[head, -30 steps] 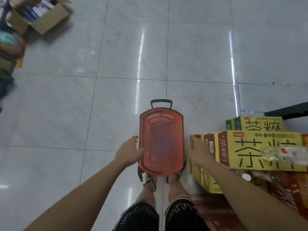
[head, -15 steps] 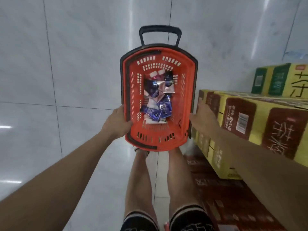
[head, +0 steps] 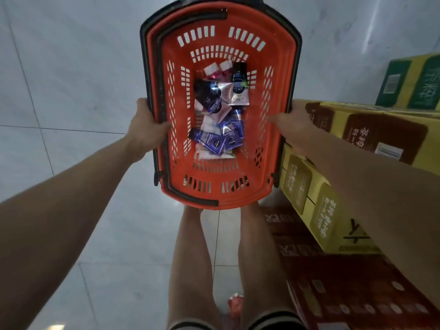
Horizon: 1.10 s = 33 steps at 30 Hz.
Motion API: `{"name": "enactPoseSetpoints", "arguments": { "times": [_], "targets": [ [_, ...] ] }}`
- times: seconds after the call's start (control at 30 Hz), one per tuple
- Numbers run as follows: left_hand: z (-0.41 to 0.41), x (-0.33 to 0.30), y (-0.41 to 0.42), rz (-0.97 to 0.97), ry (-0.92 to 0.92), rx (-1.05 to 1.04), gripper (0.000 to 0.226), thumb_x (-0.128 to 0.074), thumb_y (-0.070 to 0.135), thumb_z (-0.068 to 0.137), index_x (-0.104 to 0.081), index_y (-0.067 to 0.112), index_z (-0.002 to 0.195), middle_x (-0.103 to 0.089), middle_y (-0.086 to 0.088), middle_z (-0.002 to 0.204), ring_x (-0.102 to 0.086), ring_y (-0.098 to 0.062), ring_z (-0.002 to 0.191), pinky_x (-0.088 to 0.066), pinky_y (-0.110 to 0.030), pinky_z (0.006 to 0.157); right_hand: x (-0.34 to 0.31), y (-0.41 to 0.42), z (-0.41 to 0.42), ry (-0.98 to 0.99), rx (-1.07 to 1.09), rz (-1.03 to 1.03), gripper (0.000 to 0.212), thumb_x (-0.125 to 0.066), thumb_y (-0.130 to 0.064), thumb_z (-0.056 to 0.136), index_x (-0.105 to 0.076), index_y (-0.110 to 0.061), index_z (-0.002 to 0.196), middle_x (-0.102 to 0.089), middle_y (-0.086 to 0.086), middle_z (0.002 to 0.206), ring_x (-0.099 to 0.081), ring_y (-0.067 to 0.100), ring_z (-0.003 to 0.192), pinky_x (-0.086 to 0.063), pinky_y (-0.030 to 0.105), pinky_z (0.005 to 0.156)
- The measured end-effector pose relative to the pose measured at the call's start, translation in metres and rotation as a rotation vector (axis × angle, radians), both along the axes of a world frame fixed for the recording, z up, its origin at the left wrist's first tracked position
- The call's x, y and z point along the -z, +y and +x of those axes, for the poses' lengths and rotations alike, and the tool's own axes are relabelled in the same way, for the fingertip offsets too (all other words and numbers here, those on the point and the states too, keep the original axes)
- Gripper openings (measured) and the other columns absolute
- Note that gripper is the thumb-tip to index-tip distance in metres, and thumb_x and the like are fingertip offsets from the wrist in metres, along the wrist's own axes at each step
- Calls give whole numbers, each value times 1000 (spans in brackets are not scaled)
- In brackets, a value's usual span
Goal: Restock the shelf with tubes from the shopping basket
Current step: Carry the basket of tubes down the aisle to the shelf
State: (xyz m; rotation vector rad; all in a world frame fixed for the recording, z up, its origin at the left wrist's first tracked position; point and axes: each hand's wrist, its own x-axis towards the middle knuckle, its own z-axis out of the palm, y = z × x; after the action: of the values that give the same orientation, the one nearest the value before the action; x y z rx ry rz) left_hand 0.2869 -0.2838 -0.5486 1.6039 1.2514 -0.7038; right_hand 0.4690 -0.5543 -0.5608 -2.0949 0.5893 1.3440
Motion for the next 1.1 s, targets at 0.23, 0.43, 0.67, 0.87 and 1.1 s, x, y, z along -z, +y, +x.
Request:
{"name": "enactPoseSetpoints", "arguments": {
  "times": [0.23,0.43,0.67,0.87,1.1],
  "targets": [
    [1,-87,8,-40,-27,-38,62,-74,19,96,-35,18,144,-60,9,111,-66,-8,93,-60,-41,81,-85,2,2,4,-21,27,69,-78,-10,88,-43,-18,146,-67,1,115,-69,17,94,-57,34,67],
    [9,-221,19,-26,-140,-29,63,-73,28,96,-37,18,148,-64,2,124,-70,-17,103,-60,-47,93,-218,8,9,-144,-130,7,51,-78,-20,88,-52,-20,131,-69,3,111,-67,14,85,-56,30,70],
    [3,-374,32,64,-270,33,70,-74,43,93,-35,20,147,-62,3,124,-68,-8,89,-58,-33,77,-382,23,10,-317,-345,-66,60,-79,-31,84,-44,-18,131,-66,8,117,-67,29,96,-60,47,85],
    [-18,-470,42,165,-327,-55,63,-81,48,86,-52,21,135,-72,3,114,-76,-16,90,-64,-41,82,-490,30,-6,-452,-377,-51,63,-81,-37,84,-44,-16,131,-65,7,114,-67,27,91,-57,38,74],
    [-47,-547,54,203,-463,-133,49,-83,44,85,-61,19,121,-78,2,99,-79,-15,76,-65,-38,74,-571,32,-33,-575,-225,46,37,-81,-31,83,-68,-17,114,-71,-6,85,-72,17,72,-58,30,64]
  ]
}}
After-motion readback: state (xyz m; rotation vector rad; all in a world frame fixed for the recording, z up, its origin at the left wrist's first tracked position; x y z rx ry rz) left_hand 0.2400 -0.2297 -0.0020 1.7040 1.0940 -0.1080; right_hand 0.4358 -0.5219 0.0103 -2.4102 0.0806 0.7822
